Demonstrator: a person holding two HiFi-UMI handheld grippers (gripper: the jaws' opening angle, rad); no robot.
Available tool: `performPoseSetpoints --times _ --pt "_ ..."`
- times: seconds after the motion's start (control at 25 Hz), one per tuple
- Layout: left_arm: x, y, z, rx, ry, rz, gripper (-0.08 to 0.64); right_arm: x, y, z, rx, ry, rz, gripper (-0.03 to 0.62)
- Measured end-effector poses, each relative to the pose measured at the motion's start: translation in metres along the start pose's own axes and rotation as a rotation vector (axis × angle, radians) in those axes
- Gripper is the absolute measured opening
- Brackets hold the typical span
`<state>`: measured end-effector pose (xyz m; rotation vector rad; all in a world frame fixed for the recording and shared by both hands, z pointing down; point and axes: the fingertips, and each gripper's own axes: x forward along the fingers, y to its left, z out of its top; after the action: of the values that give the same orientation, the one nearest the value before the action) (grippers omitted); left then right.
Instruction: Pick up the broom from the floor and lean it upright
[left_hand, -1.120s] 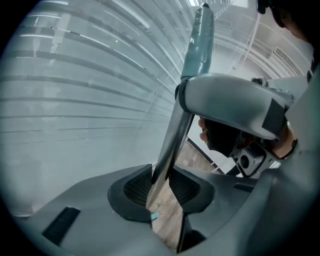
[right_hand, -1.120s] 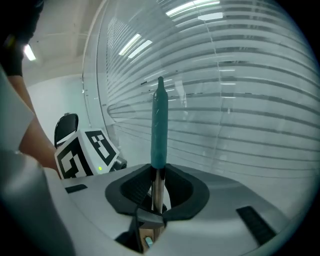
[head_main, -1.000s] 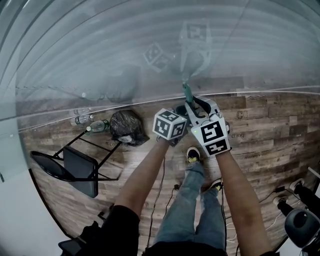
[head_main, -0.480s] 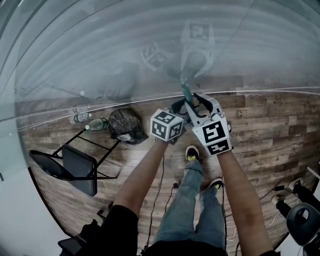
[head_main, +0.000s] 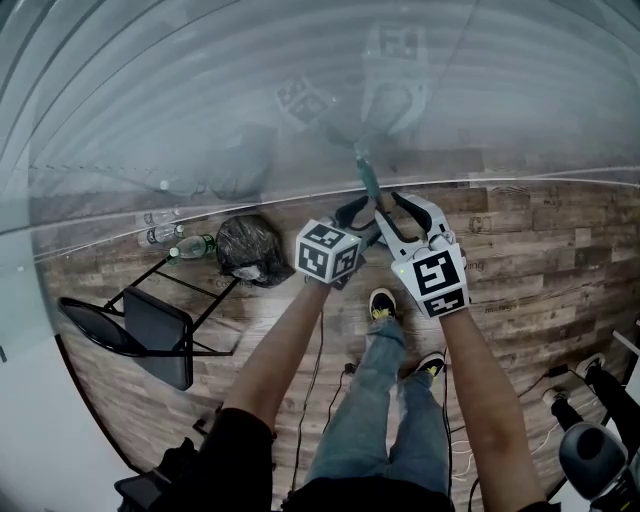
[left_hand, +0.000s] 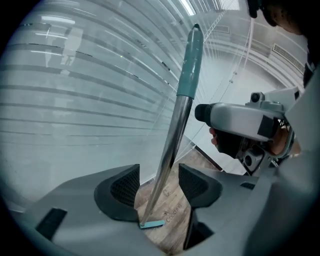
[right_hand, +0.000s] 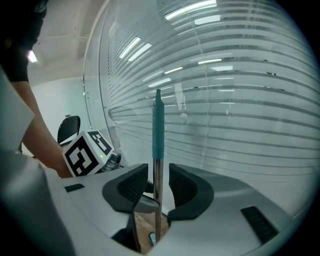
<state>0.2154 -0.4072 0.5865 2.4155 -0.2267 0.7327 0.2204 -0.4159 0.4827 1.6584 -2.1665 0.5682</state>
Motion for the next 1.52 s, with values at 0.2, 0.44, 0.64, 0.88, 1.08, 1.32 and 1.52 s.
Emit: performPoseSetpoints --times 0.2,0.44,0.64,0.88,1.08,1.32,1.52 --pt "-0.017 0.004 -0.010 -0.023 -0.005 0.032 0.238 -0.037 -0.008 -0.011 0.005 0.004 -0.040 0.140" --pt "-0.069 -0.002 -0.011 -0.057 -0.114 0.138 0.238 -0.112 -0.019 -0.023 -0.008 0.006 -0.106 0.140" --pt "-0.146 -0.045 0.010 -0.065 -0.288 0.223 0.151 -0.195 -0.018 -0.027 0.026 -0.008 -0.166 0.140" --pt "-0.236 -0.149 0.049 0.114 -0.394 0.290 0.026 -0.297 0.003 0.006 0.039 -0.100 -0.199 0.138" --pt "-0.280 -0.260 0.057 0.172 -0.466 0.237 0.021 -0.393 0.033 0.045 0.051 -0.227 -0.224 0.101" --pt "-0.329 -0.394 0.054 0.177 -0.559 0.187 0.021 -0.513 0.074 0.087 0.012 -0.392 -0.217 0.018" --pt "-0.364 -0.488 0.034 0.178 -0.577 0.177 0.021 -0.618 0.107 0.097 -0.071 -0.397 -0.177 0.018"
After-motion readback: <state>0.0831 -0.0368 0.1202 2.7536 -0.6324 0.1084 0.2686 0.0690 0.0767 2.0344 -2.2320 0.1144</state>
